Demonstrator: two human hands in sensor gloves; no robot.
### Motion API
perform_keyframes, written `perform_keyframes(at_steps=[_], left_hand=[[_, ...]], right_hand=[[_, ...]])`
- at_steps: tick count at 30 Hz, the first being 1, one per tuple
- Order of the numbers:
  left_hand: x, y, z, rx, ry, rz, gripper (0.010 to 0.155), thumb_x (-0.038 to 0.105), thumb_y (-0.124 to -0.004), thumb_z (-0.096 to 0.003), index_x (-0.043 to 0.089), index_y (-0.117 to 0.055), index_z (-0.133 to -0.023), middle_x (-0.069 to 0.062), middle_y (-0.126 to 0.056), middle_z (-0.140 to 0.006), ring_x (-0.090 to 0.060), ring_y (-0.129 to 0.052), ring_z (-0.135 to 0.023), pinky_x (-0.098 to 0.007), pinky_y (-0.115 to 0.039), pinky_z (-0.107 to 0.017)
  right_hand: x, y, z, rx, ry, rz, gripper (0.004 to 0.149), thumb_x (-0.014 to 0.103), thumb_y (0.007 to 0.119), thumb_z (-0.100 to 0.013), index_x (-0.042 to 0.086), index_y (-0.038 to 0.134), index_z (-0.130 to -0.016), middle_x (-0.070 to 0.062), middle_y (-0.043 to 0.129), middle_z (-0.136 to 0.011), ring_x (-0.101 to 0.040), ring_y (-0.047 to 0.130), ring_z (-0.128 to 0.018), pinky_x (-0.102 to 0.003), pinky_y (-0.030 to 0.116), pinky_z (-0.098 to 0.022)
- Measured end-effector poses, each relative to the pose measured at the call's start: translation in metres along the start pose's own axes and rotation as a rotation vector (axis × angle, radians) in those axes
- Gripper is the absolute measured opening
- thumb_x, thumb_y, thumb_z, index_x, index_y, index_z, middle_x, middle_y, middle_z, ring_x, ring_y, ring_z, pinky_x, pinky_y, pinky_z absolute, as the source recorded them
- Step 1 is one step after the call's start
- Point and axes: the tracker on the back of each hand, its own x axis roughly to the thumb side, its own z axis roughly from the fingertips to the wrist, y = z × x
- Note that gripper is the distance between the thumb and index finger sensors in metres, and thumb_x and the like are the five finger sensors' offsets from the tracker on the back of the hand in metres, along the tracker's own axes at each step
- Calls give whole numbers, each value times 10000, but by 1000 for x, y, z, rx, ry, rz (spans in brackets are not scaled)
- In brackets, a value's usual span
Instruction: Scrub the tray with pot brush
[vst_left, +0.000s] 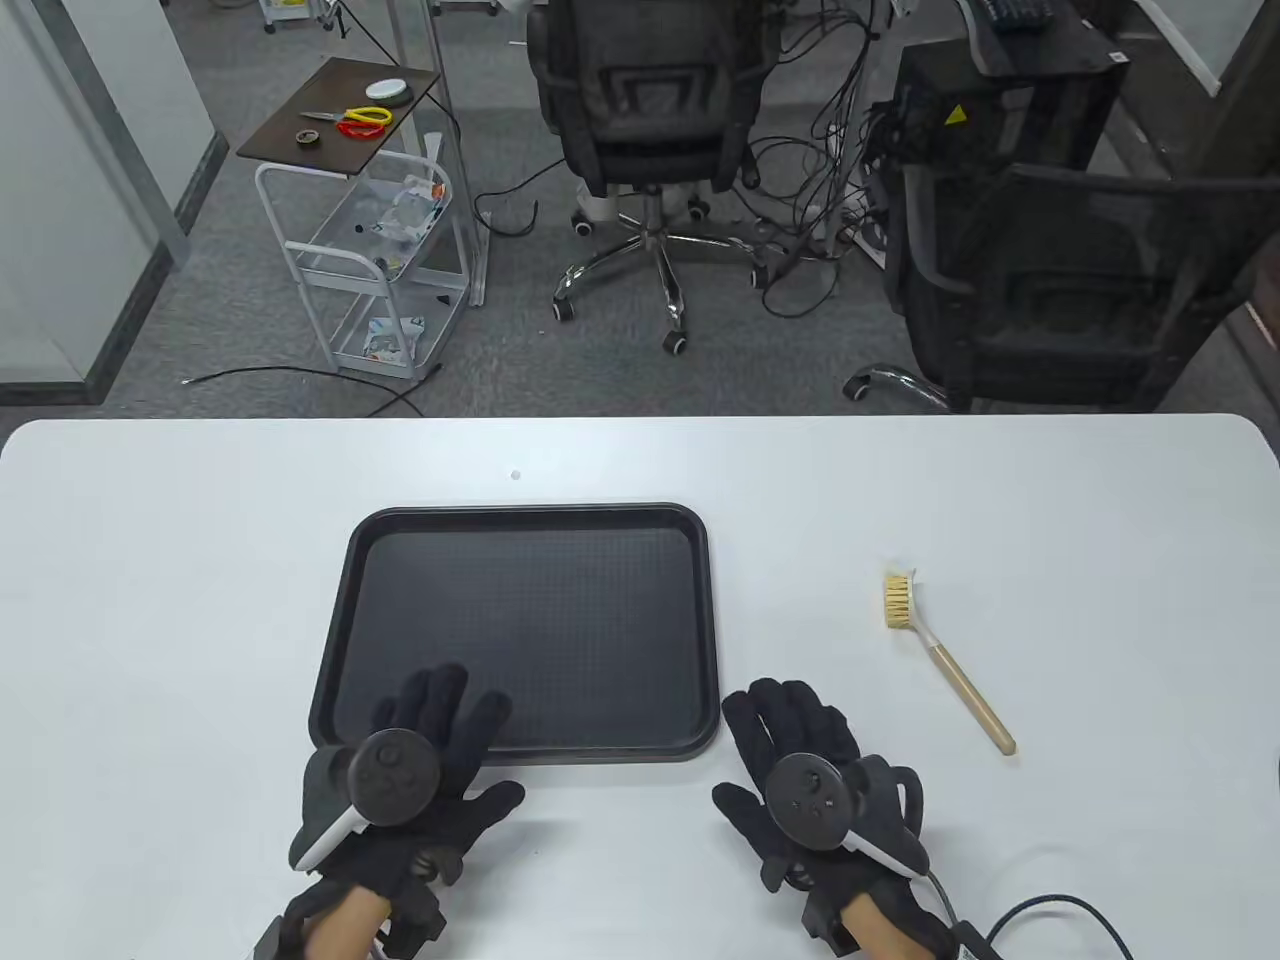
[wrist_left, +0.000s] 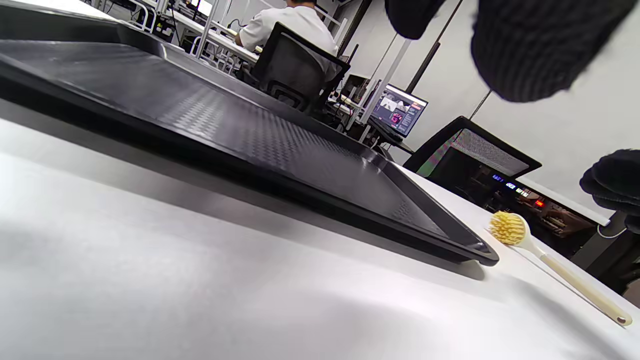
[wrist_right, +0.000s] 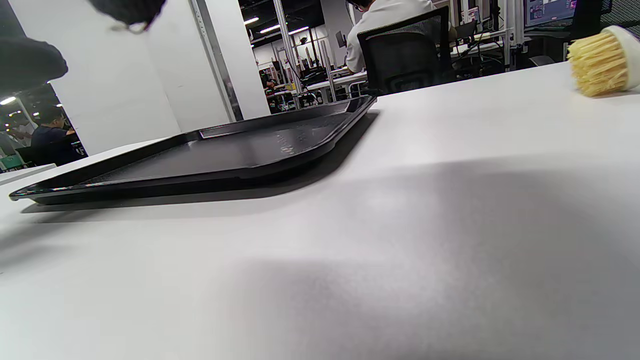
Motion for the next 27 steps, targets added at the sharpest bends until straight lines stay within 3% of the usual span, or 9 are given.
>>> perform_keyframes(at_steps=[17, 22, 27], left_hand=[[0, -2, -1, -8, -12, -7, 843, 687, -746, -375, 471, -361, -1093, 72, -32, -1165, -243, 38, -1105, -494, 20, -767], [4, -6, -2, -26, -14, -35, 843, 690, -741, -377, 471, -356, -1094, 71, -28, -1165, -243, 39, -1105, -495, 19, -767], [8, -5, 0, -18, -38, -41, 844, 690, -741, -377, 471, -355, -1094, 73, -27, -1164, -242, 40, -1105, -495, 20, -767]], right_hand=[[-11, -11, -2, 13, 72, 22, 803, 561, 717, -479, 288, 299, -1107, -94, 253, -1179, -390, 221, -1099, -608, 253, -770], [-40, -37, -10, -48, 236, 41, 809, 544, 731, -483, 291, 288, -1111, -82, 236, -1188, -384, 211, -1112, -611, 235, -784], [-102, -52, -31, -14, 496, 88, 824, 528, 748, -481, 274, 277, -1108, -85, 239, -1184, -385, 223, -1110, -613, 239, -784]])
